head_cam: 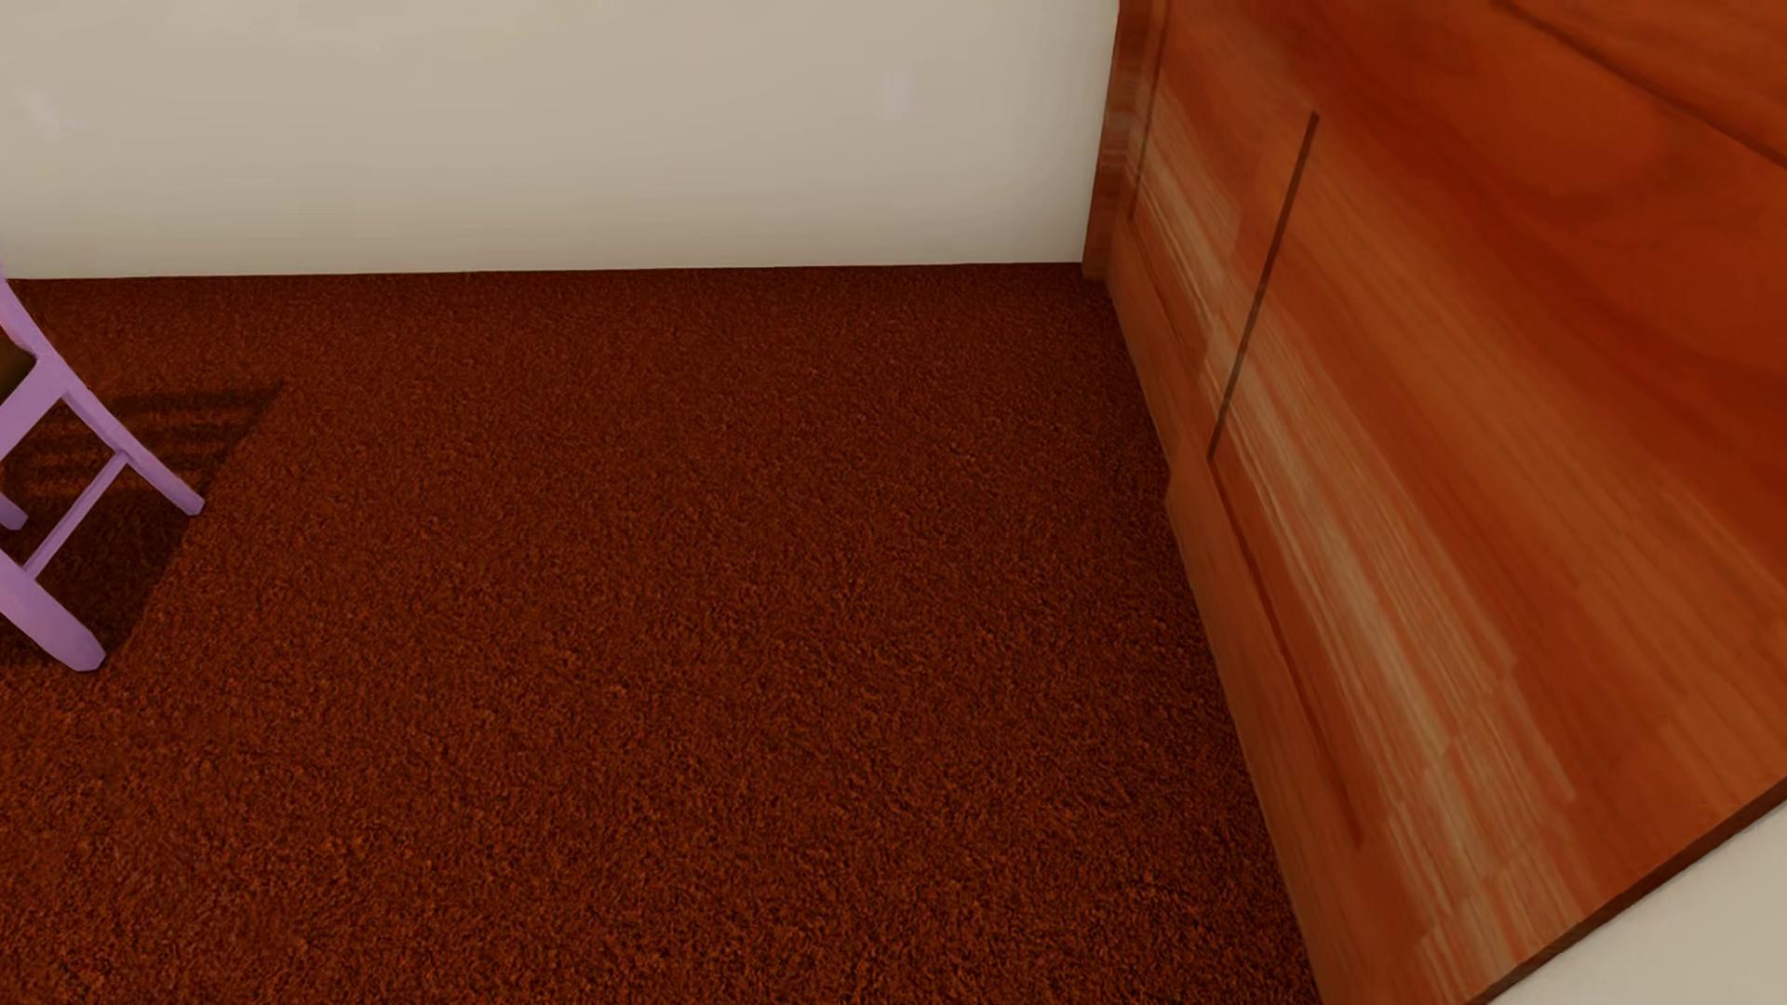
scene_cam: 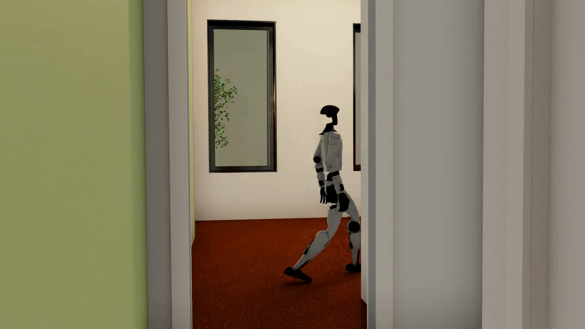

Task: Circle the corner

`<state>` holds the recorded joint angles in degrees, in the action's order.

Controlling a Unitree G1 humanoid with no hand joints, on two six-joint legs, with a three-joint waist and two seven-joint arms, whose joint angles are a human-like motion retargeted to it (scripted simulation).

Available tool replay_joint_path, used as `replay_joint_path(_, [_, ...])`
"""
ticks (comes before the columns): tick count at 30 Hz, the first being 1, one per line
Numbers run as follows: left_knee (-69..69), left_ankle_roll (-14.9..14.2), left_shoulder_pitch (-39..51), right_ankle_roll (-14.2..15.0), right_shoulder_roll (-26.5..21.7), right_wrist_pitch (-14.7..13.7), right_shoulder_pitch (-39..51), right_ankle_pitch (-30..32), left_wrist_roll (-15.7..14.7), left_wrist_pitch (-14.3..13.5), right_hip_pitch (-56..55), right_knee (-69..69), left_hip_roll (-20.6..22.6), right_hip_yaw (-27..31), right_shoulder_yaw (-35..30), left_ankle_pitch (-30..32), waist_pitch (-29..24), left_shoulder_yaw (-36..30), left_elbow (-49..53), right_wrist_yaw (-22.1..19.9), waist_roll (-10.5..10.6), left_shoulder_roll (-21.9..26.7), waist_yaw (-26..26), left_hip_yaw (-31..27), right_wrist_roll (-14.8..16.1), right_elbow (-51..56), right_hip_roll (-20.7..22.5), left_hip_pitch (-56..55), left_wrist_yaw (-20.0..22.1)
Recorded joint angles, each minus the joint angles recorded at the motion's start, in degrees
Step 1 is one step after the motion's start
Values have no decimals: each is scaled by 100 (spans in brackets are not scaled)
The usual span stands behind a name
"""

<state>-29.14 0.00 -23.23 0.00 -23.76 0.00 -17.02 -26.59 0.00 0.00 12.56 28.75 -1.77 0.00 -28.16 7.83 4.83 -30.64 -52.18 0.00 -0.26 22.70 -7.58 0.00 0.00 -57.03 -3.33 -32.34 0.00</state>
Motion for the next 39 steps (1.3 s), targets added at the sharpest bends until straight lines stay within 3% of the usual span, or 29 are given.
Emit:
replay_joint_path(2, [-815,0,28,0,151,0,-233,605,0,0,260,10,222,0,152,280,-9,9,-32,0,-138,-33,133,0,0,-215,-251,-311,0])
replay_joint_path(6, [-932,0,281,0,186,0,-174,3720,0,0,-525,1154,335,0,76,-289,67,377,367,0,-115,40,63,0,0,-318,-583,80,0])
replay_joint_path(8, [-730,0,502,0,126,0,93,4511,0,0,-1243,2251,480,0,444,-476,-20,576,647,0,-74,211,250,0,0,-47,-626,444,0])
replay_joint_path(9, [-606,0,669,0,81,0,249,4234,0,0,-1613,2838,515,0,667,-579,-111,636,741,0,-29,337,343,0,0,173,-583,653,0])
replay_joint_path(12, [-365,0,1283,0,-100,0,805,1840,0,0,-2457,3845,571,0,1178,-831,-460,859,781,0,170,715,876,0,0,825,-367,1156,0])
replay_joint_path(14, [-229,0,1653,0,-226,0,1089,1290,0,0,-2865,3376,511,0,1308,-982,-607,1076,707,0,329,887,1175,0,0,1162,-246,1380,0])
replay_joint_path(17, [8,0,1987,0,-338,0,1226,1562,0,0,-3142,1778,423,0,1274,-1190,-666,1312,819,0,463,1013,1297,0,0,1418,6,1674,0])
replay_joint_path(20, [113,0,2019,0,-290,0,1116,1958,0,0,-2945,569,432,0,1101,-1397,-539,1259,1156,0,436,1019,1457,0,0,1230,146,1847,0])
replay_joint_path(22, [76,0,1965,0,-150,0,891,2051,0,0,-2705,281,492,0,1132,-1535,-341,1127,1260,0,310,961,1478,0,0,892,51,1819,0])
replay_joint_path(25, [97,0,1764,0,67,0,614,1616,0,0,-2228,-217,627,0,914,-1742,-128,992,1142,0,-33,862,1072,0,0,124,-95,1908,0])
replay_joint_path(28, [278,0,1374,0,155,0,511,1764,0,0,-2091,-362,592,0,424,-2000,27,880,400,0,-153,593,558,0,0,-553,-117,2193,0])
replay_joint_path(32, [379,0,882,0,159,0,540,1704,0,0,-2111,-292,576,0,564,-2333,77,265,-742,0,-181,108,573,0,0,-281,-109,2456,0])
replay_joint_path(39, [416,0,665,0,202,0,637,1620,0,0,-2112,-311,593,0,323,-2576,156,-72,-504,0,-239,-211,615,0,0,225,-133,2558,0])
